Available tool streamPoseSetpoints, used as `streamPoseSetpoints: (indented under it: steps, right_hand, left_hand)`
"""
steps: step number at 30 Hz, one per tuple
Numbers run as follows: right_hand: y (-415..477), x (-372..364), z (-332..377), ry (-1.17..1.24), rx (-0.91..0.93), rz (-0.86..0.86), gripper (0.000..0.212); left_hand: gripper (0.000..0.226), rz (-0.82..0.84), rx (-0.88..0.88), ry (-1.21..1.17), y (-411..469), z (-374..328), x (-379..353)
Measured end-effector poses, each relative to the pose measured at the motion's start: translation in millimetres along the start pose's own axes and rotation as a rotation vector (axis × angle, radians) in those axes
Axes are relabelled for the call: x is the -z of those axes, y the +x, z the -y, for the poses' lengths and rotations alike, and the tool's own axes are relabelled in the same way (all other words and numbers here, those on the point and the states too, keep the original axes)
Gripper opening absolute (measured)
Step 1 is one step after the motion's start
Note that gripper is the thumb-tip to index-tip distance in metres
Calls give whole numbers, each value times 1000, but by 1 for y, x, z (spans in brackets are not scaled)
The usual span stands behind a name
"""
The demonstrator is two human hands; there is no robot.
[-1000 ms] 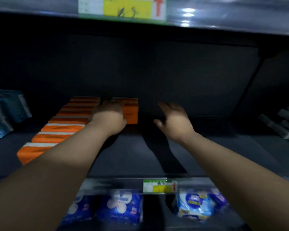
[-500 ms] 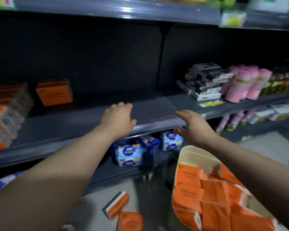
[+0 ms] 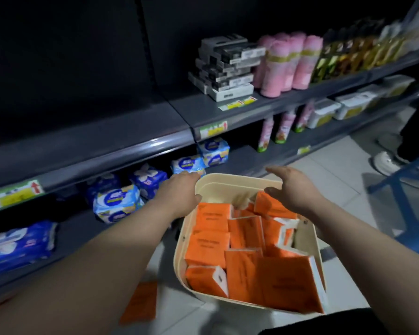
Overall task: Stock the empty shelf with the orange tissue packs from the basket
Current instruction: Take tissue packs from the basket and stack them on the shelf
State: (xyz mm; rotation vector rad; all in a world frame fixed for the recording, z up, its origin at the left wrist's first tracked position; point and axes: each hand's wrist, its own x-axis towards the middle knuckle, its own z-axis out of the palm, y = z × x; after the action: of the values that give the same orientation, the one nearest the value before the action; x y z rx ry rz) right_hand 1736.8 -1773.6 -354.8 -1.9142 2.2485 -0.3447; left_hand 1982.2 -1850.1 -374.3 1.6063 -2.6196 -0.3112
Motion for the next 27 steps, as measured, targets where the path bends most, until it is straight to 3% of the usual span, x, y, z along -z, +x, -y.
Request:
streamPoseSetpoints:
  steps: [5,16,20,23,27]
  right_hand:
    - [9,-15,-30,68,-91,7,52]
    - [31,-53,-63,173,-214,77,50]
    - [33,-60,-77,206,-272,71,47]
    - [34,-64,-87,237,-322,82,46]
    - [34,-70,-96,244,-364,84,44]
  left_hand:
    - [58,159,-29,-36,39,-20,-43]
    - [78,451,-91,165,101,-13,-127]
    - [69,556,-87,152,106,-11,-143]
    - [53,528,-132,197,108,-13,-139]
    - [53,368,-169,170,111,-13,-110]
